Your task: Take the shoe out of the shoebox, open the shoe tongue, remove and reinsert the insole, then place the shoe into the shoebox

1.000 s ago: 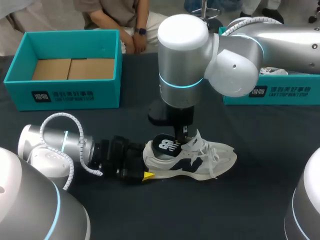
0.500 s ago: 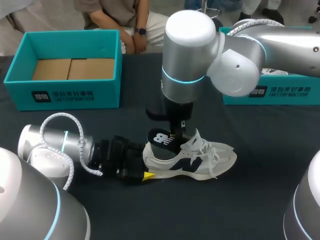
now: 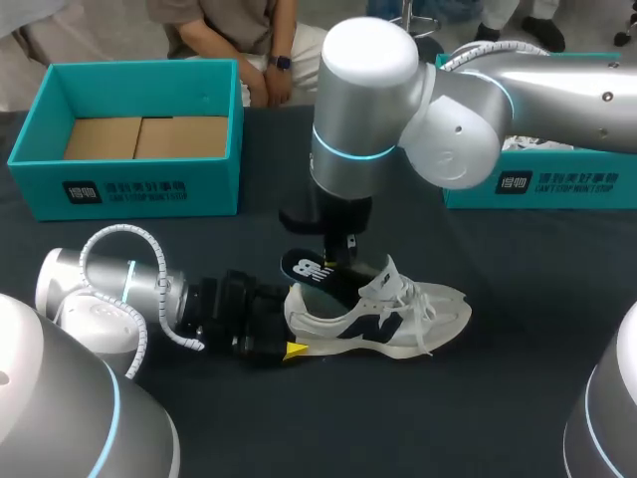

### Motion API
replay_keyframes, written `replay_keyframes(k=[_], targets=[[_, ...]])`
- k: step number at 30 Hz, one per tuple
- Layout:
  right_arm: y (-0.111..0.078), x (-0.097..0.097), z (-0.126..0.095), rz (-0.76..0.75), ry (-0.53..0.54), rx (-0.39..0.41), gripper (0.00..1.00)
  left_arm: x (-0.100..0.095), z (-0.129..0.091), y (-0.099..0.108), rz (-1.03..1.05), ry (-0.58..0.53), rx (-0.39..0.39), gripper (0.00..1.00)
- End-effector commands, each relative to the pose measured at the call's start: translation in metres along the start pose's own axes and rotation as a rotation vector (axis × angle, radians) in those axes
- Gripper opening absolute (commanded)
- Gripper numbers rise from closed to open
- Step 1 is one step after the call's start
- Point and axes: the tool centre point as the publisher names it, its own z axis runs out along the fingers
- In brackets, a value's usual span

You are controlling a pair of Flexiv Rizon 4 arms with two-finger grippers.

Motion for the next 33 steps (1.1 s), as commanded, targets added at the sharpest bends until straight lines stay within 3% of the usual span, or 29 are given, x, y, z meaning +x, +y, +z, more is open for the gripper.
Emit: replay_keyframes(k=[1,2,3,7,10,14,17,28,33], targets=[[-0.001,0.0,0.0,0.001,0.004,-0.009,0.04,0.001,0.003,0.004,0.0,-0.001,-0.003,0.0],[-0.002,0.001,0.0,0.001,0.006,-0.014,0.21,0.001,0.003,0.004,0.0,-0.001,-0.003,0.0],[-0.002,0.001,-0.001,0.0,0.007,-0.016,0.32,0.001,0.003,0.004,0.0,-0.001,-0.003,0.0],[-0.005,0.003,-0.004,0.001,0.018,-0.031,0.68,0.001,0.003,0.004,0.0,-0.001,-0.003,0.0],[-0.007,0.003,-0.007,-0.002,0.026,-0.055,0.81,0.001,0.003,0.004,0.0,-0.001,-0.003,0.0],[-0.01,0.002,-0.011,-0.012,0.058,-0.091,0.91,0.001,0.003,0.004,0.0,-0.001,-0.003,0.0],[-0.013,0.001,-0.011,-0.023,0.09,-0.122,0.93,0.001,0.003,0.004,0.0,-0.001,-0.003,0.0],[-0.014,0.001,-0.002,-0.041,0.173,-0.169,0.71,0.001,0.003,0.004,0.0,-0.001,-0.003,0.0],[-0.009,0.004,0.004,-0.046,0.193,-0.184,0.71,0.001,0.003,0.004,0.0,-0.001,-0.003,0.0]])
